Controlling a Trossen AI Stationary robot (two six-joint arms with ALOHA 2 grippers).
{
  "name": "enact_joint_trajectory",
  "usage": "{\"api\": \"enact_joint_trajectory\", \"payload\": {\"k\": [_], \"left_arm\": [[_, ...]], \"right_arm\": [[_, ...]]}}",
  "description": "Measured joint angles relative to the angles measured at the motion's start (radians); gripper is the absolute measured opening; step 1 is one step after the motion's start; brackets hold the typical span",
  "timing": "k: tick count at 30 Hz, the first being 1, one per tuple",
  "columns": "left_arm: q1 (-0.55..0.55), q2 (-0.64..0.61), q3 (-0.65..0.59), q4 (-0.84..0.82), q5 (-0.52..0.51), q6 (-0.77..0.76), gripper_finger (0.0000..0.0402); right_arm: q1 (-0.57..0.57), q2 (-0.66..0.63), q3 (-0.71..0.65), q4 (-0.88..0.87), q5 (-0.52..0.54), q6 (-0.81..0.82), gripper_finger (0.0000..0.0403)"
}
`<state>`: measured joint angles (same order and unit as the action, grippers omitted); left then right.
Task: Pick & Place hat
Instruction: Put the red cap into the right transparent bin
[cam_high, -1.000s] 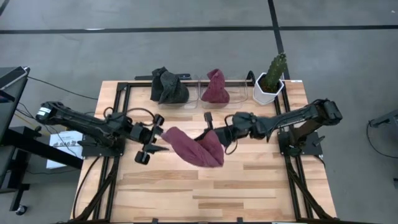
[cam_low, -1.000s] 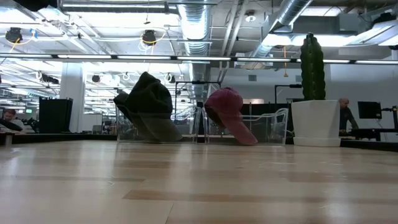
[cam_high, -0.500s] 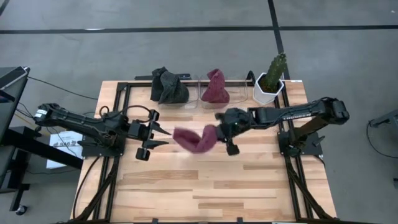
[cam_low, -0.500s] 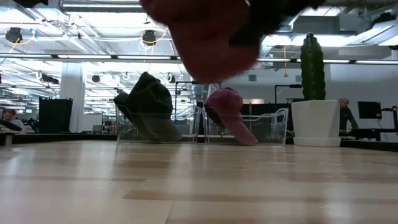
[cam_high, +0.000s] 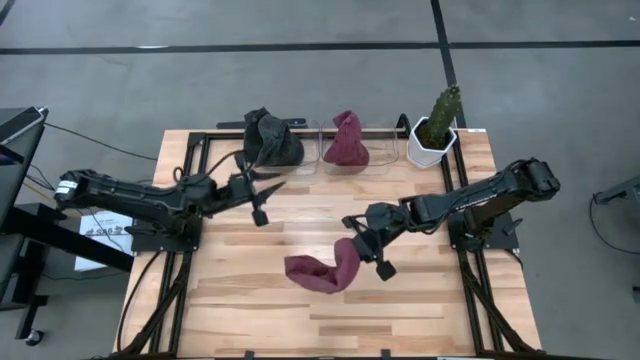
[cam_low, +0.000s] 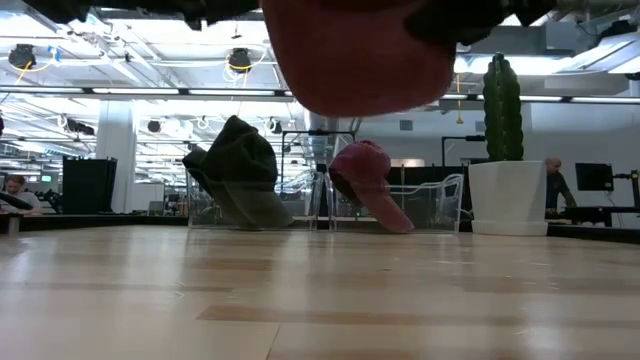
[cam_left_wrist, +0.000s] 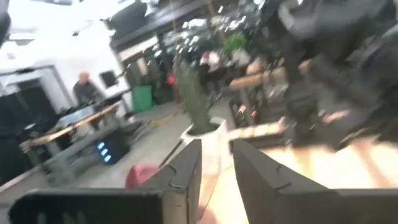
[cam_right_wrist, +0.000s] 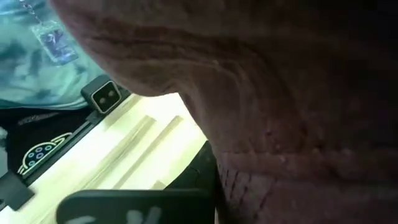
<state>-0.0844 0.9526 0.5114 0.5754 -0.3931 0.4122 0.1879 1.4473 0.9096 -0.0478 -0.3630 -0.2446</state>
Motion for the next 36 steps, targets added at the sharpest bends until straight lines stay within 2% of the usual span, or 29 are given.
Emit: {"api": "enact_joint_trajectory", "payload": {"k": [5,8,14,19,29,36], "left_arm": [[0.066,0.104,0.000,0.037,-0.004,0.006,0.0068],[0.071,0.180,0.013,0.094,-0.008,0.066,0.0051],[0.039,0.320,0.128,0.106,-0.087,0.209,0.0021],[0.001,0.432,0.212,0.106,-0.197,0.342,0.0007],[-0.062,0.547,0.241,0.099,-0.202,0.336,0.0006],[-0.106,0.542,0.241,0.102,-0.177,0.275,0.0006]], "right_arm": [[0.003,0.034,0.001,0.042,0.002,-0.047,0.0003],[-0.019,0.060,0.001,0.043,-0.003,-0.019,0.0003],[-0.068,0.141,0.001,0.049,-0.002,0.009,0.0003],[-0.112,0.200,0.002,0.041,-0.003,0.009,0.0004],[-0.194,0.197,0.002,0.045,0.009,-0.016,0.0005],[-0.237,0.187,0.002,0.032,0.059,-0.017,0.0004]]}}
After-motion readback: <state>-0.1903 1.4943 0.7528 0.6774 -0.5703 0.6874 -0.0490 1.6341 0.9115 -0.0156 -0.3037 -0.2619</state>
